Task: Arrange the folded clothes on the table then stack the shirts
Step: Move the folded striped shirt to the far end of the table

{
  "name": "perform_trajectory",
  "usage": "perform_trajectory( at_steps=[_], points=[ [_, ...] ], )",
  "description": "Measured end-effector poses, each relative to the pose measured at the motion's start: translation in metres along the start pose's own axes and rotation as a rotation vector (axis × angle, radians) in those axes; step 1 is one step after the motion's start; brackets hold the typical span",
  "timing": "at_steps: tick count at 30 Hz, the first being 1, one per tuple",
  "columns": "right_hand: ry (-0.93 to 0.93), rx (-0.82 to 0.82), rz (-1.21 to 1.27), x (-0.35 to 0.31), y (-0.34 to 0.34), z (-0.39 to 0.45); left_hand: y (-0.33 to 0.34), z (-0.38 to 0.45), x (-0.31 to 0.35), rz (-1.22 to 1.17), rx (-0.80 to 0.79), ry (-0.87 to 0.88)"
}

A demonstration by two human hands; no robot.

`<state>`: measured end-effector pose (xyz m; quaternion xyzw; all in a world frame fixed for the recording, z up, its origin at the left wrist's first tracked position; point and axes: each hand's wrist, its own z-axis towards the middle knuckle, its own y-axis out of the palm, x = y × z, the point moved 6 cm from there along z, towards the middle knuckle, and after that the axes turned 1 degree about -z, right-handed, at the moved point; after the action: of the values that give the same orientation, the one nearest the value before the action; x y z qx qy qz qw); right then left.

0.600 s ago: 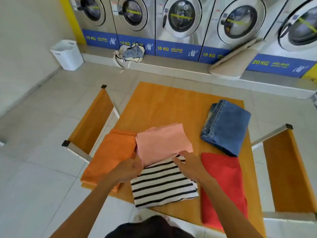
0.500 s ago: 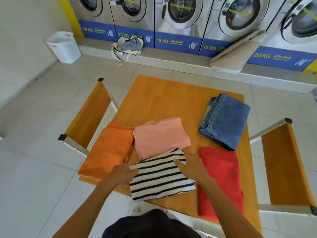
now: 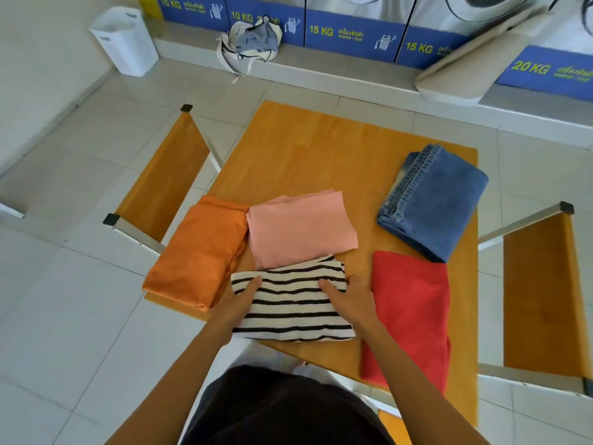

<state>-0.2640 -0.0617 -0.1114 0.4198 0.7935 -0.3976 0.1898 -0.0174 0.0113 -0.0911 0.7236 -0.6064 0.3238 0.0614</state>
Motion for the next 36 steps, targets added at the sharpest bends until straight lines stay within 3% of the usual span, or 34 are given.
perform_trajectory(
  at_steps=[7,14,21,30,36],
  points=[
    [0.145,-0.193,0.510,-0.006,-0.007,-0.005,0.019,-0.006,0.042,0.021,-0.198,0.105],
    [0.184,-0.184,0.796,-0.037,-0.025,-0.003,0.004,0.004,0.108,0.016,-0.259,0.174],
    [0.029,-0.069,0.580,-0.119,-0.039,0.066,-0.013,0.068,0.199,-0.023,-0.276,0.250],
    [-0.127,0.184,0.326,-0.220,-0.057,0.213,-0.004,0.210,0.335,0.168,-0.286,0.417],
    [-0.240,0.358,0.325,-0.283,-0.082,0.299,0.010,0.270,0.434,0.097,-0.117,0.613]
  ],
)
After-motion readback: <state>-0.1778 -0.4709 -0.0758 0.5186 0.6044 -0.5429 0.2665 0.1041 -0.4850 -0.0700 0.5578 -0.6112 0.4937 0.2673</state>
